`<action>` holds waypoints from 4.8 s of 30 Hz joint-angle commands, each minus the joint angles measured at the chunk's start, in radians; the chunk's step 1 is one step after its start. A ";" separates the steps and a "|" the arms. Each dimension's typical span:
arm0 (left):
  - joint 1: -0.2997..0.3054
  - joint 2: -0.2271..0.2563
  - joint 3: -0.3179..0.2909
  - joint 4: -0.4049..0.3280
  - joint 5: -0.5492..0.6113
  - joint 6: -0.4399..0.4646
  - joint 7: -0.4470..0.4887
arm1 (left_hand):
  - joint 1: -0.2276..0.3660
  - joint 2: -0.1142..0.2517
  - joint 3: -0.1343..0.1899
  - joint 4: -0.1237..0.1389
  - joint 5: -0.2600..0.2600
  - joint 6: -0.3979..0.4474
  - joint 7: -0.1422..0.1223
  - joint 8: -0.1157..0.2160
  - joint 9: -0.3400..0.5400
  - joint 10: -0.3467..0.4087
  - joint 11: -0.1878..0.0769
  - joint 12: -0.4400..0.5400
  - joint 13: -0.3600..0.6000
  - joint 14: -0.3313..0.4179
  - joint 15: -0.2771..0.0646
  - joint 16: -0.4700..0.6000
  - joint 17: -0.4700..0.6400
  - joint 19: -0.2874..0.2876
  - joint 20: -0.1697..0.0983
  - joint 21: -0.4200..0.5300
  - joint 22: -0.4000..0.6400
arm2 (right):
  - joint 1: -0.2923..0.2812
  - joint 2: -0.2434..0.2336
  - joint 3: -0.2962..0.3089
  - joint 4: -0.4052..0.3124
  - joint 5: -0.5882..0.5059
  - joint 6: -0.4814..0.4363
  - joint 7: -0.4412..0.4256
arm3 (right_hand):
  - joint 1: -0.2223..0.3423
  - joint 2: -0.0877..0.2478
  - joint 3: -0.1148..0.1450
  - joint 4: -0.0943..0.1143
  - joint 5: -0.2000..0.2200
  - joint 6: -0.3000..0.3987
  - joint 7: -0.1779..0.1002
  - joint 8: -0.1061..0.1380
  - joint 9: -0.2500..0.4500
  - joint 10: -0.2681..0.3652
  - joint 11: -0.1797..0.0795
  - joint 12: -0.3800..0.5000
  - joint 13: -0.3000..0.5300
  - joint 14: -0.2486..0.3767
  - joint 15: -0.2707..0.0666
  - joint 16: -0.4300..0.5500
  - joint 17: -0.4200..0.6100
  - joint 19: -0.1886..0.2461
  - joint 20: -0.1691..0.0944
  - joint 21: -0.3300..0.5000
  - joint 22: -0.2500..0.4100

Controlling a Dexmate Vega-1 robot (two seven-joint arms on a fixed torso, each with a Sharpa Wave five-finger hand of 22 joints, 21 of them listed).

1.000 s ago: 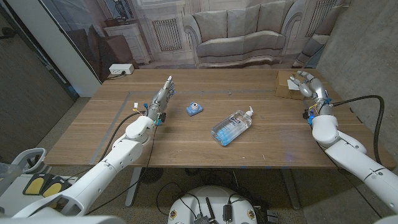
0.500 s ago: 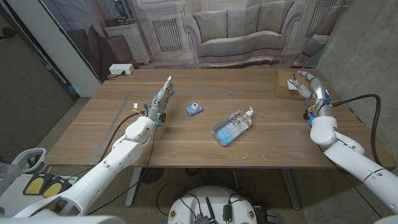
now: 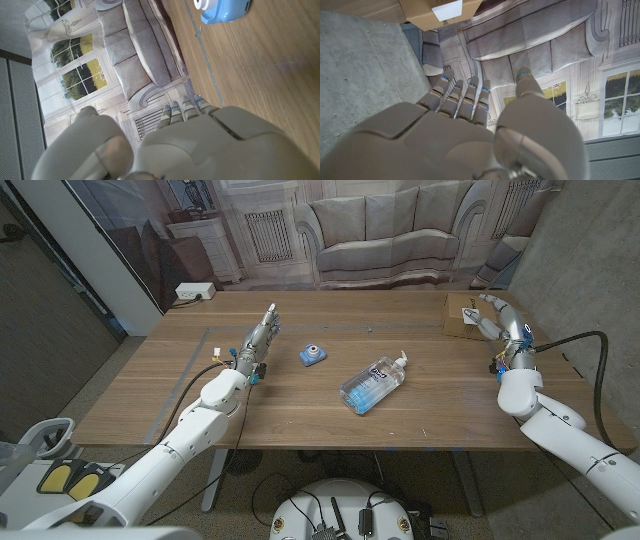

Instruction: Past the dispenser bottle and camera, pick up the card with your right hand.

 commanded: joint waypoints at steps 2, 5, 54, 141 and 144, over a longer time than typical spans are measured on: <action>0.015 0.015 -0.006 -0.037 0.009 0.015 0.019 | 0.000 0.005 -0.009 0.002 0.005 0.003 0.009 0.000 0.003 -0.005 0.004 -0.003 0.001 -0.009 0.004 -0.003 0.003 -0.006 -0.038 -0.004 0.006 | -0.014 -0.024 -0.009 -0.027 -0.056 -0.086 -0.022 | 0.010 0.001 0.005 0.006 0.002 0.009 -0.011 0.007 0.005 -0.009 -0.004 -0.006 0.002 0.005 -0.050 0.003 0.002 0.007 -0.057 -0.004 0.005; 0.015 0.017 -0.006 -0.041 0.011 0.015 0.018 | 0.000 0.005 -0.010 0.002 0.006 0.003 0.009 0.000 0.003 -0.005 0.003 -0.003 0.002 -0.010 0.003 -0.003 0.003 -0.006 -0.037 -0.004 0.006 | -0.009 -0.029 -0.020 -0.030 -0.075 -0.114 -0.024 | 0.015 -0.001 0.006 0.008 0.003 0.008 -0.017 0.004 0.005 -0.007 -0.017 -0.007 0.002 0.007 -0.050 0.004 0.002 0.009 -0.056 -0.006 0.005; 0.025 0.012 -0.011 -0.047 0.014 0.008 0.032 | 0.003 0.012 -0.019 0.003 0.007 0.005 0.006 -0.001 0.003 -0.005 0.000 -0.003 0.002 -0.011 0.004 -0.003 0.003 -0.004 -0.034 -0.014 0.007 | 0.134 -0.049 -0.193 0.057 -0.213 -0.296 -0.009 | 0.102 0.005 0.037 0.007 0.013 0.008 -0.086 -0.011 0.008 -0.013 -0.060 -0.016 0.004 0.047 -0.071 0.008 0.005 0.047 -0.064 -0.022 0.008; 0.014 0.018 -0.016 -0.048 0.012 0.035 0.042 | 0.007 0.024 -0.038 0.004 0.009 0.014 0.004 0.001 0.004 -0.002 -0.006 -0.002 0.002 -0.011 0.006 -0.003 0.003 -0.005 -0.021 -0.026 0.008 | 0.311 0.045 -0.341 0.295 -0.240 -0.322 -0.111 | 0.249 -0.045 -0.104 0.059 0.196 -0.210 -0.085 0.464 0.702 -0.452 0.071 0.019 0.269 -0.088 -0.005 0.008 0.096 0.090 0.014 -0.123 0.018; 0.013 0.021 -0.016 -0.052 0.013 0.038 0.043 | 0.007 0.025 -0.039 0.004 0.009 0.014 0.004 0.001 0.004 -0.002 -0.006 -0.002 0.002 -0.012 0.010 -0.003 0.003 -0.006 -0.021 -0.027 0.008 | 0.322 0.048 -0.352 0.306 -0.245 -0.329 -0.105 | 0.250 -0.045 -0.106 0.059 0.197 -0.207 -0.088 0.469 0.706 -0.443 0.067 0.024 0.271 -0.086 -0.008 0.010 0.096 0.090 0.014 -0.124 0.018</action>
